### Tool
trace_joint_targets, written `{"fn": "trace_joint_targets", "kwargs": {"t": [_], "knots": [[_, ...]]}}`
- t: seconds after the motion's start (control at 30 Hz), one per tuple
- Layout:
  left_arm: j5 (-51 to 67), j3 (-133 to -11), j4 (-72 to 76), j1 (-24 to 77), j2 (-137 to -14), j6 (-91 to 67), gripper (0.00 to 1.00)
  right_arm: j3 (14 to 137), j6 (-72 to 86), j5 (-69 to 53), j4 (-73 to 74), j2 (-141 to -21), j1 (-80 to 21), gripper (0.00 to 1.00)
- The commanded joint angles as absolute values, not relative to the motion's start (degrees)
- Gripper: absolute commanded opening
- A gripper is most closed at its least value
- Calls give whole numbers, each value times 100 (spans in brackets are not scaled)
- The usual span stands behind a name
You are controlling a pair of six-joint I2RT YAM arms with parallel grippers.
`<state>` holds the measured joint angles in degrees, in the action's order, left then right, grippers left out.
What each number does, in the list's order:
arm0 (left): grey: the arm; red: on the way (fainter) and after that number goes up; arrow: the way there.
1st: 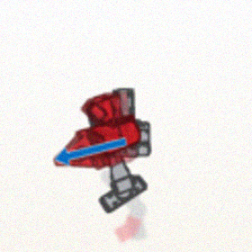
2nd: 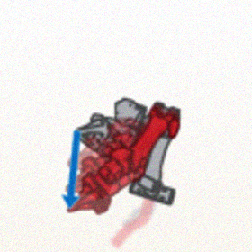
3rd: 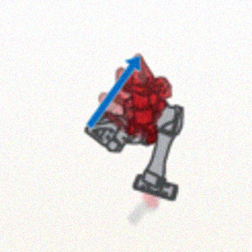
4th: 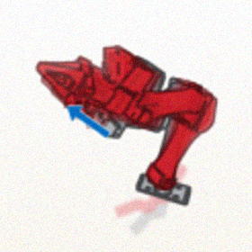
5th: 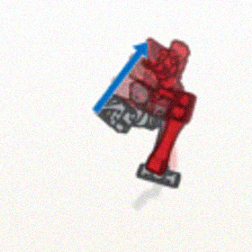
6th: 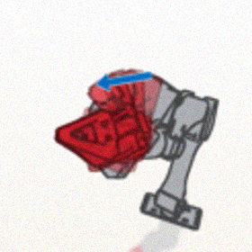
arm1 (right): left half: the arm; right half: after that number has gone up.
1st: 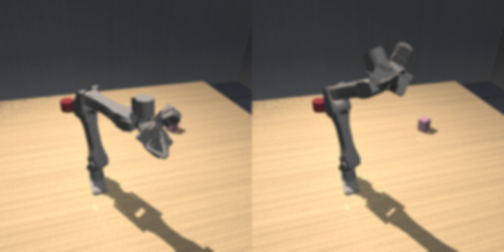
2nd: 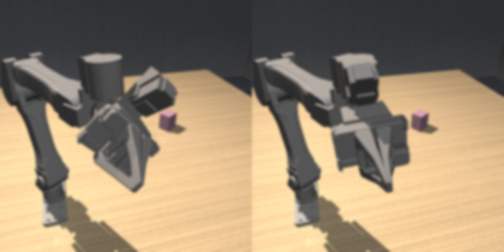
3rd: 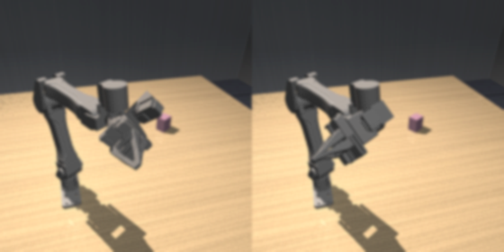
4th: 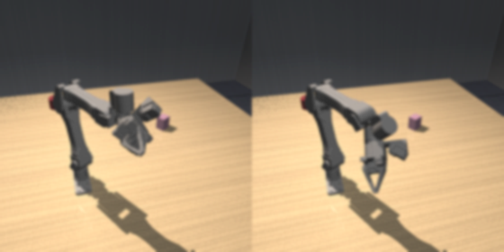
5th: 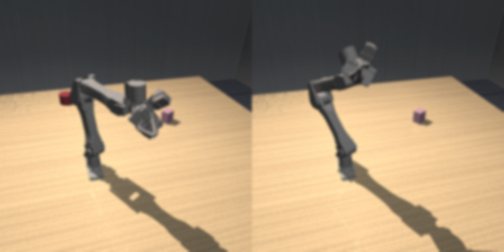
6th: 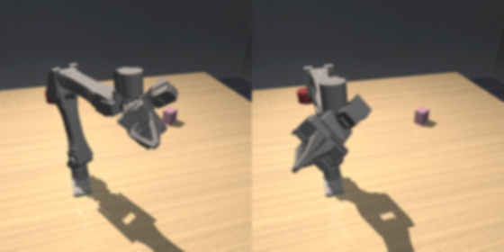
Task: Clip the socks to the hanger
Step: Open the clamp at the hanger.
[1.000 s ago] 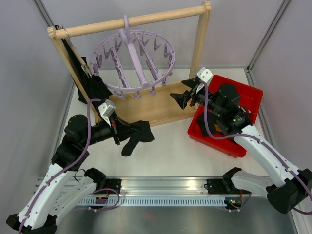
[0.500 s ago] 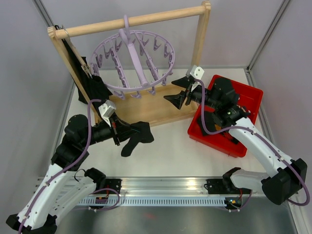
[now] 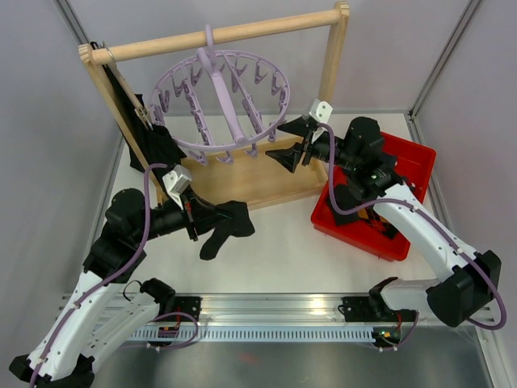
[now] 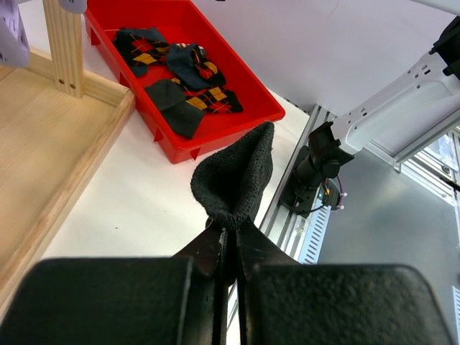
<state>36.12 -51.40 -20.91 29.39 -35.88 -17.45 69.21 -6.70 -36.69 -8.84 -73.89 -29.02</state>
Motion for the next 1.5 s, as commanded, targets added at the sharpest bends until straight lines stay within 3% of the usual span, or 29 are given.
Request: {"fn": "trace_joint_targets", "kwargs": {"t": [0.0,0.87,0.93,1.17,1.47], "knots": [[3691,-5440,-2074,2971,-3639,-1503,2,7268,-852,-3964,-1108,-7514,-2874,79],[3683,-5625,-2197,2971,-3814,-1406,2,7576,-774,-3981,-1327,-7893,-2883,78],[3700,-5608,-2189,2971,-3823,-1415,2,7541,-686,-3946,-1414,-7875,-2874,73],[3709,-5572,-2171,2971,-3806,-1433,2,7366,-343,-3920,-1757,-7840,-2874,37],[3709,-5493,-2057,2971,-3788,-1520,2,7111,-18,-3710,-1837,-7664,-2909,25]]}}
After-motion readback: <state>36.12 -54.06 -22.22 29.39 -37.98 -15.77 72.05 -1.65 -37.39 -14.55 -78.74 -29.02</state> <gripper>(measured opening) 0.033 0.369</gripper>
